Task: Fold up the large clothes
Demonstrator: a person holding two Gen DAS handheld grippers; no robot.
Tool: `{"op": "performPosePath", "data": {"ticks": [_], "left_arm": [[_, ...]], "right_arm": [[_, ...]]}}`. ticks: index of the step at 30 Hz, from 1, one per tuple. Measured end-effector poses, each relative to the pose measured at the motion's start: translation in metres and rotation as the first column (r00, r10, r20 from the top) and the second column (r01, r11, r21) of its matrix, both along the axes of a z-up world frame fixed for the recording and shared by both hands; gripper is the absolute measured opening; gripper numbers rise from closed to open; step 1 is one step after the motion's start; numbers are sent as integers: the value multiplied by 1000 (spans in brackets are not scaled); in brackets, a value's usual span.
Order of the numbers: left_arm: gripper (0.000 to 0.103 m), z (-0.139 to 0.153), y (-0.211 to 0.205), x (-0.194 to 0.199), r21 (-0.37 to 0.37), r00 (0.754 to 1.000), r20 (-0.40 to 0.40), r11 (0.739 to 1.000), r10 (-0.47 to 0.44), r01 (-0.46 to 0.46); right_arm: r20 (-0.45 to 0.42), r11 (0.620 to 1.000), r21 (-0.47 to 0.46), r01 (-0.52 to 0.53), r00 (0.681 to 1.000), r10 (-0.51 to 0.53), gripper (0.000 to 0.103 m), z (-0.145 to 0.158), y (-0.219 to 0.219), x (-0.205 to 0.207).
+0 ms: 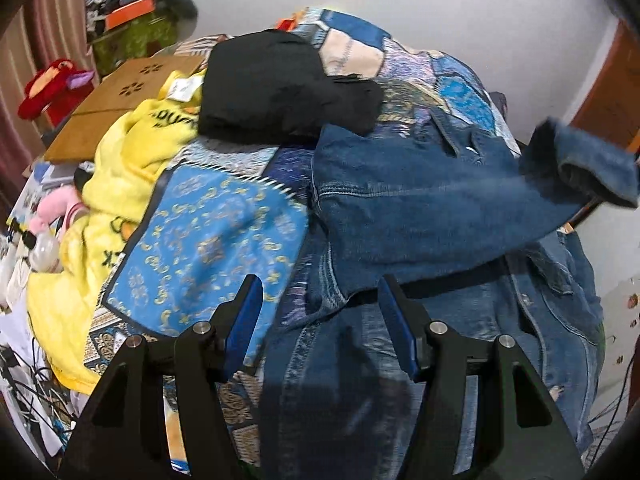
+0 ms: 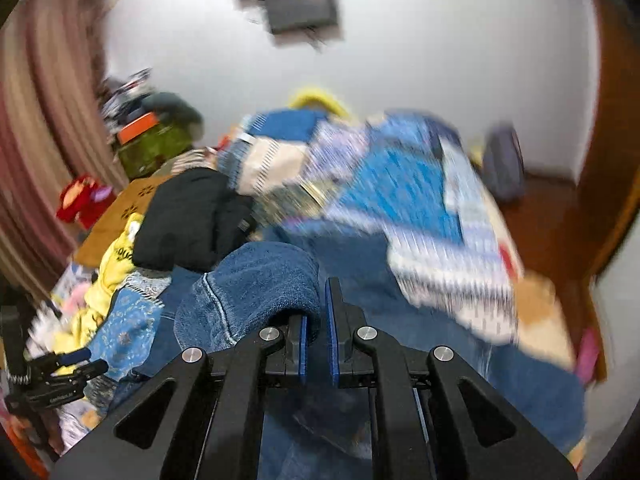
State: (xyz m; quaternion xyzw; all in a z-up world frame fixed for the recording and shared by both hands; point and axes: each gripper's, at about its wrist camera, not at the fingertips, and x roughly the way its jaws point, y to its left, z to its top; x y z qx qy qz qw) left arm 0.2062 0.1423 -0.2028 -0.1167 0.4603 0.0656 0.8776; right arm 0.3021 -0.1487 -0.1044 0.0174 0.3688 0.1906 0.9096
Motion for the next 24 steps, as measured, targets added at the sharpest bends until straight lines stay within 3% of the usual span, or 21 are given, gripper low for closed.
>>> {"op": "performPosePath", "data": {"ticks": [3, 7, 9, 12, 16, 20, 24], "left_arm": [[59, 0, -13, 4, 14, 1000, -9, 1000, -24, 24], [59, -6, -28, 7, 26, 998, -33, 998, -60, 61], [59, -10, -34, 9, 31, 996, -46, 996, -77, 78], [59, -17, -42, 14, 44, 992, -70, 993, -107, 110], [59, -28, -52, 19, 101, 985, -105, 984, -138, 149], [59, -31, -54, 25, 123, 981, -114, 977, -158, 172], [59, -26, -57, 31, 139, 979, -93, 971, -182, 194]], "right_arm": [[-194, 992, 92, 81, 979, -62, 7, -41, -36, 16], [-465, 962, 167, 218, 877, -118, 13, -109, -77, 24], [-532, 959, 155, 239, 838, -123, 20, -125, -86, 21], [-520, 969, 139, 202, 848, -102, 26, -129, -85, 10], [-450, 988, -21, 154, 881, -148, 49, -109, -74, 3], [-382, 989, -137, 48, 919, -98, 50, -91, -70, -12], [-331, 988, -156, -10, 943, -43, 50, -73, -76, -30]]}}
